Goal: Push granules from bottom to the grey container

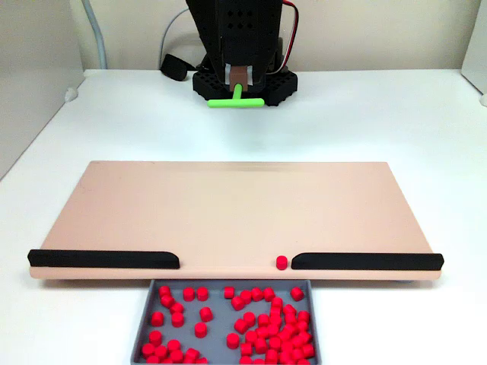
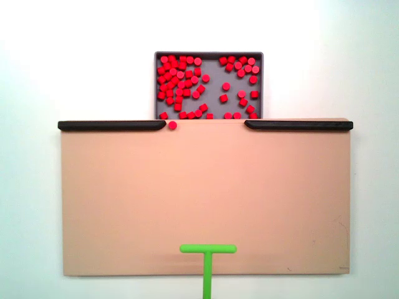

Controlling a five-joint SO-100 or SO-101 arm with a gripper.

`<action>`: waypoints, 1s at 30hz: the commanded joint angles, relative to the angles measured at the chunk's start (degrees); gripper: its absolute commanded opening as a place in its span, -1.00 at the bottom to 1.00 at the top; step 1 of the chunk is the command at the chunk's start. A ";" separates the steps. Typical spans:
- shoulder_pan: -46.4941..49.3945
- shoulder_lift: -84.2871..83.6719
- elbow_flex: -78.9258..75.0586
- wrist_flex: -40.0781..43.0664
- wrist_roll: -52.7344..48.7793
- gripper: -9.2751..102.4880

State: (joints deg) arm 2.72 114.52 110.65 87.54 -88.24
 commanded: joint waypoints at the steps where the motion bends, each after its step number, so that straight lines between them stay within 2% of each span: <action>1: 0.26 2.02 -0.88 -0.35 -0.62 -0.84; 30: 1.93 1.58 -0.88 -0.35 -3.52 -0.84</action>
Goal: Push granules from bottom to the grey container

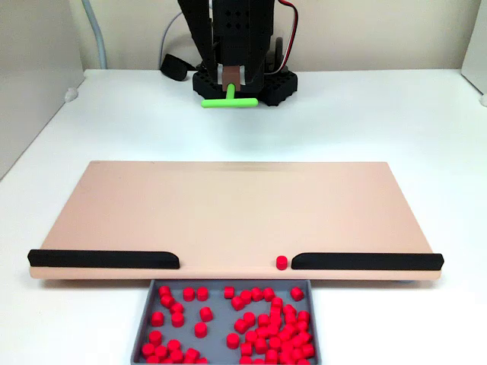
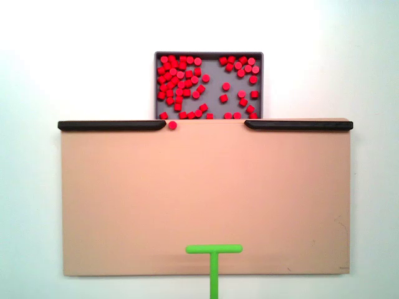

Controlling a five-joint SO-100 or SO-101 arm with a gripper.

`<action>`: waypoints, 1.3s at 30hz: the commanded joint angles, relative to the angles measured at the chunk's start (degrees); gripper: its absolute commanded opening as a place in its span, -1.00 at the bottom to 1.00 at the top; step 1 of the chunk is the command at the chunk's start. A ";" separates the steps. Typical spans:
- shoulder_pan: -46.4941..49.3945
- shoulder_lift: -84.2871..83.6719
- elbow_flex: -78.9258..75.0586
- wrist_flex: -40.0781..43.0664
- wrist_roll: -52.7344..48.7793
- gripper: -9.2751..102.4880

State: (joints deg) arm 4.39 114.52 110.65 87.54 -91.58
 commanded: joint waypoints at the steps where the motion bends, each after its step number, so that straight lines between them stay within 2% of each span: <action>1: 0.26 1.58 -0.88 -0.35 -0.09 -0.84; 36: -2.46 0.53 -0.79 -0.35 1.93 -0.84; 39: -3.25 -1.32 -0.70 -3.08 3.69 -0.84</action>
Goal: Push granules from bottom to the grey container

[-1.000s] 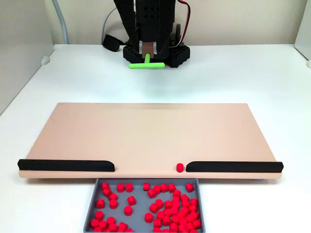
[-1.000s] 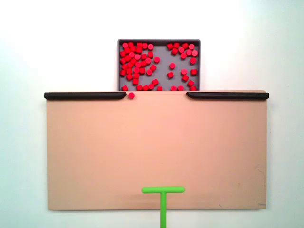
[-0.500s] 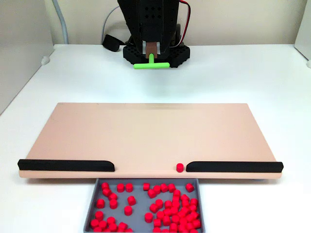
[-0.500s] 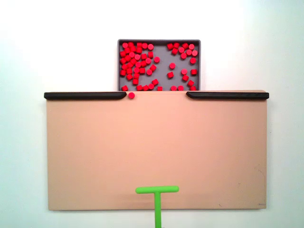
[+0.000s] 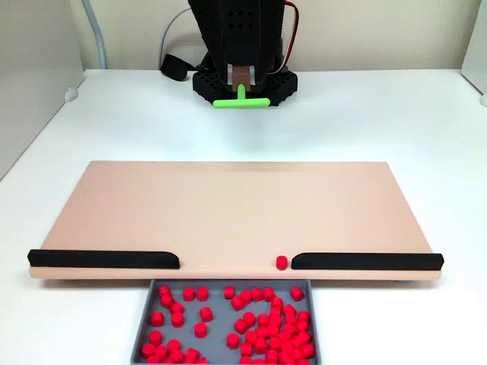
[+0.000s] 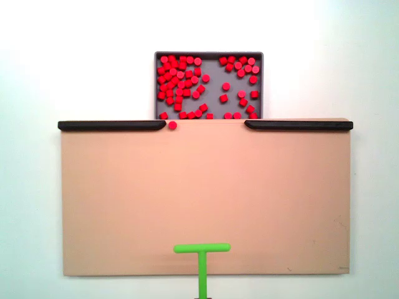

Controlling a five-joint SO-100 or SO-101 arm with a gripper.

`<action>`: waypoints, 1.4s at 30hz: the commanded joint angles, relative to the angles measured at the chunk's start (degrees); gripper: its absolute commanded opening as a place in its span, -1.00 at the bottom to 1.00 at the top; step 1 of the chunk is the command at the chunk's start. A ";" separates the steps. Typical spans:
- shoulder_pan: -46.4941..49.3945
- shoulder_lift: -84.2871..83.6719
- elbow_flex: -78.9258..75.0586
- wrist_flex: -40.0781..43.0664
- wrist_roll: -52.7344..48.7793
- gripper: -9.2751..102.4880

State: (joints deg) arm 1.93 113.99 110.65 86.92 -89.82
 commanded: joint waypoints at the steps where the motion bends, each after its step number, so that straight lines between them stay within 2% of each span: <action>1: -0.97 -0.97 0.26 -4.39 2.02 -0.84; 4: -0.97 -1.49 2.81 -8.88 1.76 -0.84; 11: -0.88 -4.57 2.99 -9.84 2.02 -0.84; 15: -1.41 -6.50 4.83 -14.68 2.11 -0.84; 26: 0.09 -14.85 3.78 -19.07 1.49 -0.84; 31: -0.88 -18.37 3.52 -23.91 3.34 -0.84; 42: -3.69 -23.38 -0.79 -23.99 6.33 -0.84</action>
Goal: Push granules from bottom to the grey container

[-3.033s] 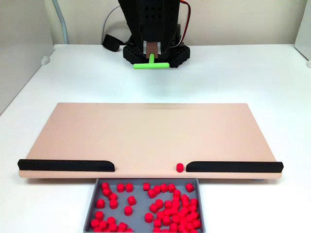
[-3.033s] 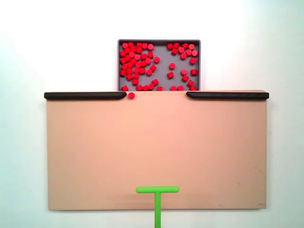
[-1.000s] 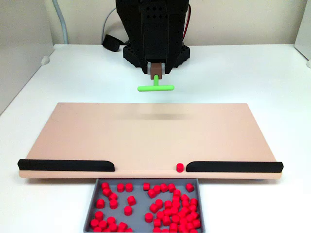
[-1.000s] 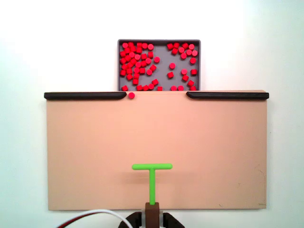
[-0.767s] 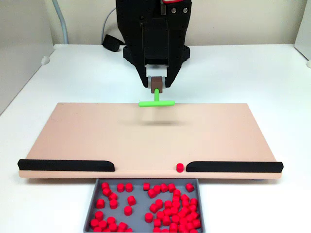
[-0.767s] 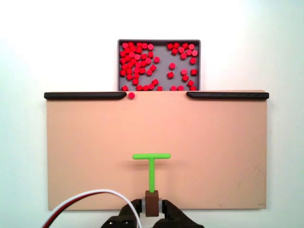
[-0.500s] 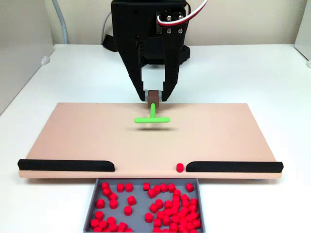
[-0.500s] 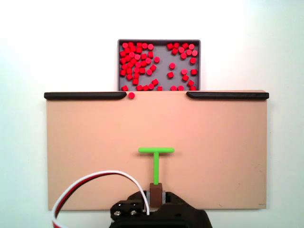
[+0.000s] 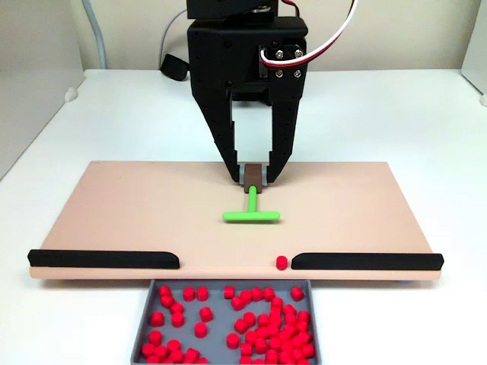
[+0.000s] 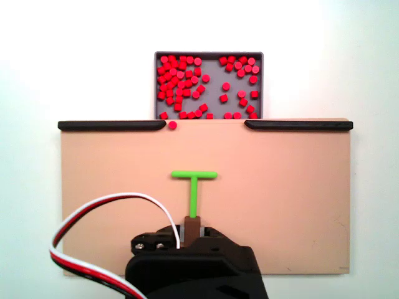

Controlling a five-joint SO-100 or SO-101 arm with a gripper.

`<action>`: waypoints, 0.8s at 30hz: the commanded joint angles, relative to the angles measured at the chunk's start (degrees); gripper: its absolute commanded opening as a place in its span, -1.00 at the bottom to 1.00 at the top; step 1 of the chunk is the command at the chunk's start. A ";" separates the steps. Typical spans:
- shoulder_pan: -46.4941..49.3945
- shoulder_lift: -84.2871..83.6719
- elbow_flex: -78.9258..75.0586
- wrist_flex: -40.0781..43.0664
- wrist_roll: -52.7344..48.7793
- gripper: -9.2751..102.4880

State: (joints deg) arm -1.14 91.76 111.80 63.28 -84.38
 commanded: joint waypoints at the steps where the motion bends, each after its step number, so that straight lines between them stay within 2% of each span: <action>1: -0.70 -1.76 -2.29 -0.35 0.97 -0.84; 24: -0.79 -8.96 -2.72 -3.43 1.67 -0.83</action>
State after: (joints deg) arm -1.76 85.78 108.63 60.21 -83.32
